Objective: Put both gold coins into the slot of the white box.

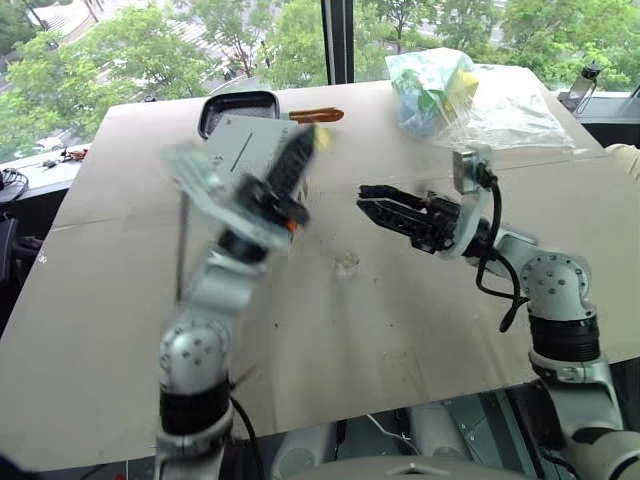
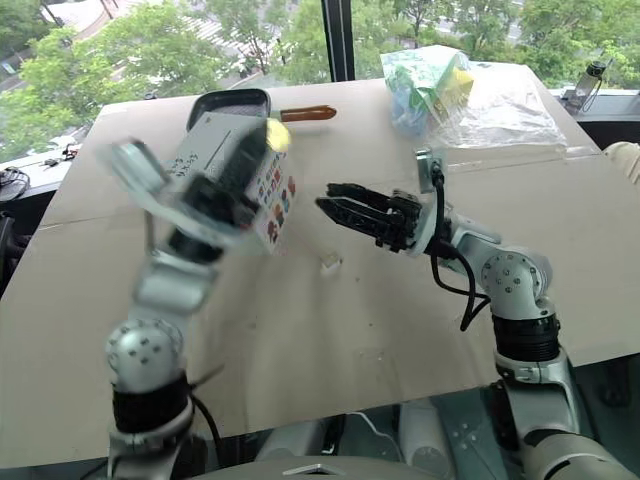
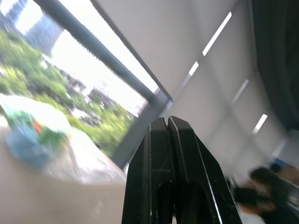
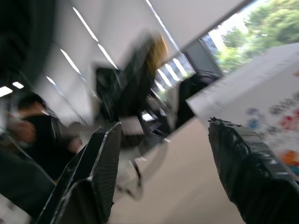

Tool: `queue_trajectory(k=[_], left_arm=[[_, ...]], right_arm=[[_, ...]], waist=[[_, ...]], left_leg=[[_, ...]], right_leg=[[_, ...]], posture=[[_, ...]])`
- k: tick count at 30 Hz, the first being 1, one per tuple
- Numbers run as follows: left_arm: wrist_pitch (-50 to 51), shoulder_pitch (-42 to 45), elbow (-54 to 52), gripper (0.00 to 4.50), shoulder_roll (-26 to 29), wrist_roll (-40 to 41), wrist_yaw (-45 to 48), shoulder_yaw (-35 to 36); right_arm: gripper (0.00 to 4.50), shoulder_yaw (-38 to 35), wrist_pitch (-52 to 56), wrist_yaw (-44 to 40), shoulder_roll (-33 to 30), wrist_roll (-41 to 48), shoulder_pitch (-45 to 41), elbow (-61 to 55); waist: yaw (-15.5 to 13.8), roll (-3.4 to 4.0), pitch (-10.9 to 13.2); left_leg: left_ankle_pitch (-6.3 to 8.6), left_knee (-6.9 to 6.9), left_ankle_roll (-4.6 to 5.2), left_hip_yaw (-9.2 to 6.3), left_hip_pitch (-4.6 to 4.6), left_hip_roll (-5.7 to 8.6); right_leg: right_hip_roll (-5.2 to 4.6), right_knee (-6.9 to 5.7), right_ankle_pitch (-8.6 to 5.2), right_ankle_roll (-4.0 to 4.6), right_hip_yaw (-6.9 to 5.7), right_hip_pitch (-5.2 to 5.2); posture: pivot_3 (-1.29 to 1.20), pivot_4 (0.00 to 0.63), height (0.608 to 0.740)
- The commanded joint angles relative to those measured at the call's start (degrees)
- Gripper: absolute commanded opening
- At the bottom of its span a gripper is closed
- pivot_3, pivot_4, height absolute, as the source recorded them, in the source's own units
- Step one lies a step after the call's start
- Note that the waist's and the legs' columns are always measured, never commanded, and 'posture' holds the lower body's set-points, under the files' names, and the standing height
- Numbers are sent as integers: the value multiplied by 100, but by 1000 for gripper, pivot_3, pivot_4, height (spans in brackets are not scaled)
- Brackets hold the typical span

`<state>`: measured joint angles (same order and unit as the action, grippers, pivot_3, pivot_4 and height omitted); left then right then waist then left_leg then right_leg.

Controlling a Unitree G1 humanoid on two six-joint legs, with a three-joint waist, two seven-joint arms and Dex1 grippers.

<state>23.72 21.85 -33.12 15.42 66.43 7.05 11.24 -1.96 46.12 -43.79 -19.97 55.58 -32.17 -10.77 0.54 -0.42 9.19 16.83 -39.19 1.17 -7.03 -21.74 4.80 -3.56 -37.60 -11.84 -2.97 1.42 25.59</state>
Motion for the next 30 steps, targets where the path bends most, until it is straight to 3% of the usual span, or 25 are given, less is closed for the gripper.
queue_trajectory(k=[1,5,10,19,30], left_arm=[[284,598,-207,0,739,-218,-522,377],[1127,831,73,0,1847,-1199,-1341,408],[1517,375,151,0,2358,-2421,-1678,243],[2401,498,95,0,2202,-2898,-1915,228],[2865,523,241,0,2001,-3292,-1504,47]], right_arm=[[2918,137,-1211,-730,-348,-1017,-117,229],[2918,151,-1909,-1210,-539,-1541,-597,634],[2918,219,-2621,-1482,-333,-1964,-962,1093],[2918,195,-2785,-1587,-85,-2113,-1086,1352],[2918,118,-2805,-1607,-50,-2168,-1071,1369]], waist=[[26,0,0],[36,-20,21],[33,-23,21],[0,-29,25],[21,-29,25]], left_leg=[[0,-1,0,1,-1,0],[1,8,-1,-8,-11,-2],[1,22,-1,-1,2,-3],[1,21,-2,-20,-17,3],[1,22,-3,-23,-15,2]], right_leg=[[0,-2,0,-1,0,1],[6,0,-1,-3,-2,17],[8,6,-1,-3,11,15],[-4,19,-1,-2,-8,19],[-3,15,-1,-2,-9,20]], posture=[[0,150,721],[0,150,721],[0,150,721],[0,150,721],[0,150,721]])
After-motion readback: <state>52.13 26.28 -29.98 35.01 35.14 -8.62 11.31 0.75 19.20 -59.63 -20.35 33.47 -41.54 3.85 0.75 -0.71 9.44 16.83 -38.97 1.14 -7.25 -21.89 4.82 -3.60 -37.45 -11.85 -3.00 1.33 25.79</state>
